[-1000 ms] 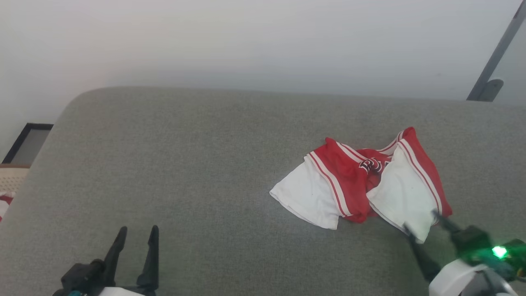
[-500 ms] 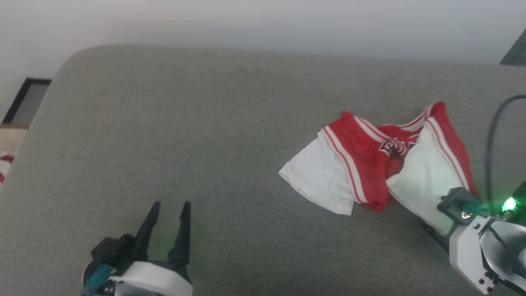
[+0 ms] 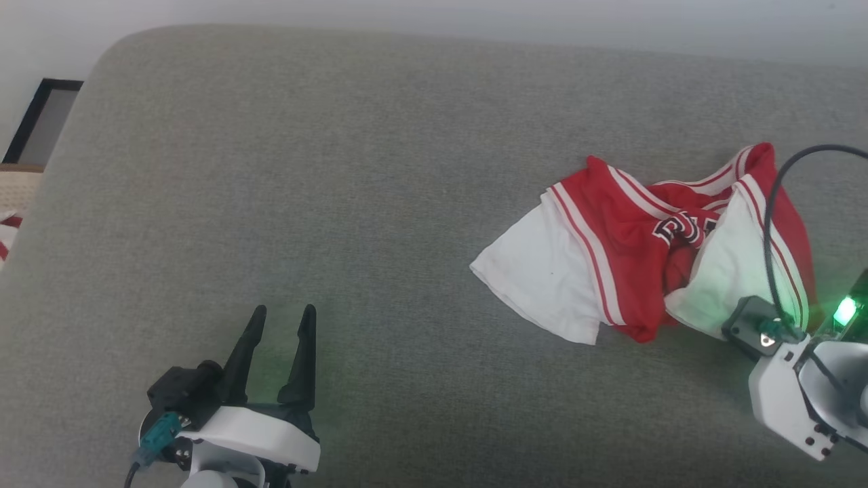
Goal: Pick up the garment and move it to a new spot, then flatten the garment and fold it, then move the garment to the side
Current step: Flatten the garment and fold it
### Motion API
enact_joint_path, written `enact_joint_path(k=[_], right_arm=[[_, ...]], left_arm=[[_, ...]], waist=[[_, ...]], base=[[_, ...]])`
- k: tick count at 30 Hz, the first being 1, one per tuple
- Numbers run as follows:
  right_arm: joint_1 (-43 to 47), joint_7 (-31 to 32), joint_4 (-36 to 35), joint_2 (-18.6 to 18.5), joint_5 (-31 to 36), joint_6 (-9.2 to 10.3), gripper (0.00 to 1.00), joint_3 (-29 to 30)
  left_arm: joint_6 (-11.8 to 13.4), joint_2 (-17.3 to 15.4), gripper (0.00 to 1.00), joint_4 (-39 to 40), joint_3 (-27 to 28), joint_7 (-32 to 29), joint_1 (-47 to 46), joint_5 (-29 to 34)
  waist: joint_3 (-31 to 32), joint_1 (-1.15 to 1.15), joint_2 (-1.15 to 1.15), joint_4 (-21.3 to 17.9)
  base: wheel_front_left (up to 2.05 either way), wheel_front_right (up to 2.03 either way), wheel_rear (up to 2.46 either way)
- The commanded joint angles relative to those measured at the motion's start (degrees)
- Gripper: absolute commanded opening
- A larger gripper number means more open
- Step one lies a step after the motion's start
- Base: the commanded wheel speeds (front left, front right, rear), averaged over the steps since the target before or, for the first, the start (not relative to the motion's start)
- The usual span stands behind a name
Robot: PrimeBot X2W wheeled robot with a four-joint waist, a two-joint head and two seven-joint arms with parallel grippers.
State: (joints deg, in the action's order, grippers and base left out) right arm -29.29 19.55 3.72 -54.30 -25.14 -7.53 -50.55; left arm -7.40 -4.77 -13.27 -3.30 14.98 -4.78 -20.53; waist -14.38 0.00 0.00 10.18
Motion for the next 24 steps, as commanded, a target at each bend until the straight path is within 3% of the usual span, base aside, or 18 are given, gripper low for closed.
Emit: enact_joint_path(k=[1,7,10,18,24], right_arm=[[-0.66,-0.64,0.23,0.30,0.45,0.07,0.00,-0.09],[-0.95,-3.88,2.83,1.60,-0.24,0.08,0.00,1.39],[0.48,-6.47,4.55,3.31,-3.94,0.08,0.00,5.89],[6.30,-12.84,14.23,7.68,-15.79,0.08,0.00,27.56],[6.04,-15.54,26.79,15.41,-28.21,0.04,0.00,42.87]], left_arm=[[-0.08,0.08,1.00,-0.13,0.13,0.30,-0.48,-0.08],[-0.08,-0.39,1.00,-0.20,-0.34,0.30,-0.55,-0.03],[-0.08,-0.76,1.00,-0.29,-0.64,0.30,-0.27,-0.09],[-0.08,-1.76,1.00,-0.12,-1.18,0.29,-0.28,-0.24],[-0.08,-3.09,1.00,-0.02,-2.21,0.29,-1.93,-0.59]], waist=[[0.23,0.00,0.00,-0.40],[0.84,0.00,0.00,-2.42],[1.14,0.00,0.00,-3.60],[0.51,0.00,0.00,-6.72],[-1.00,0.00,0.00,-7.97]], base=[[0.00,0.00,0.00],[0.00,0.00,0.00],[0.00,0.00,0.00],[0.00,0.00,0.00],[0.00,0.00,0.00]])
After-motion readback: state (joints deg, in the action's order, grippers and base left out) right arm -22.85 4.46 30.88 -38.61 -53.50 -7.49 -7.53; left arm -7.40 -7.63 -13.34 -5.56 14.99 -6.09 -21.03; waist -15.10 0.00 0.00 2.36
